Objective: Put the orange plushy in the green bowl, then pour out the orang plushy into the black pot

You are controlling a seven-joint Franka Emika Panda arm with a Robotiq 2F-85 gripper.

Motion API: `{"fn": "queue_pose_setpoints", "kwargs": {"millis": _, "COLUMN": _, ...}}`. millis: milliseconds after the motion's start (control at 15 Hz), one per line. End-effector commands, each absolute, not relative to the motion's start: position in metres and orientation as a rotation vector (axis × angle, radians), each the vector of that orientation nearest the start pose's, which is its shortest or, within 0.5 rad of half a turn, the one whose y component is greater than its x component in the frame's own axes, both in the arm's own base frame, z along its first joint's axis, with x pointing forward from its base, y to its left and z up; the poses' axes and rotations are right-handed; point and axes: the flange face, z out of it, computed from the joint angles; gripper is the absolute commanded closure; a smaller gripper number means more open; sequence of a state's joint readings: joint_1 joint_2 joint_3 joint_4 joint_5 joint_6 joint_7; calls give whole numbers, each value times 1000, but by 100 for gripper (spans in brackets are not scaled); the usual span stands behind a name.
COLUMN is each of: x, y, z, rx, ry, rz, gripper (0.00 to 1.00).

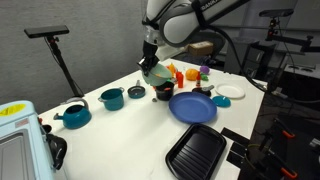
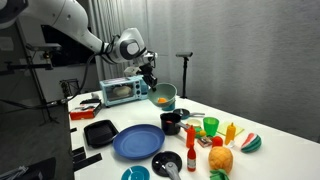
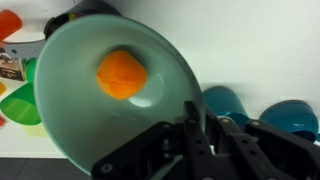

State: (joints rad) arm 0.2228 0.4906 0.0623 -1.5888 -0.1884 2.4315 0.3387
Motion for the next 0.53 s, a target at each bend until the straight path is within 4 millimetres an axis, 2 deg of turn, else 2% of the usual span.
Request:
{"fn": "queue_pose_setpoints", "kwargs": {"millis": 0, "x": 704, "y": 214, "z": 390, "rx": -3053, "ry": -161, "rz": -586, "gripper": 98}}
{"fn": "queue_pose_setpoints", "kwargs": {"millis": 133, "x": 705, "y": 223, "z": 388, "rx": -3045, "ry": -183, "rz": -565, "gripper": 98}}
{"fn": "queue_pose_setpoints", "kwargs": {"millis": 200, "x": 697, "y": 215, "z": 383, "rx": -3064, "ry": -145, "rz": -578, "gripper": 92}}
{"fn": "queue_pose_setpoints", "kwargs": {"millis": 467, "x": 700, "y": 222, "z": 381, "rx": -3055, "ry": -160, "rz": -576, "gripper": 92}}
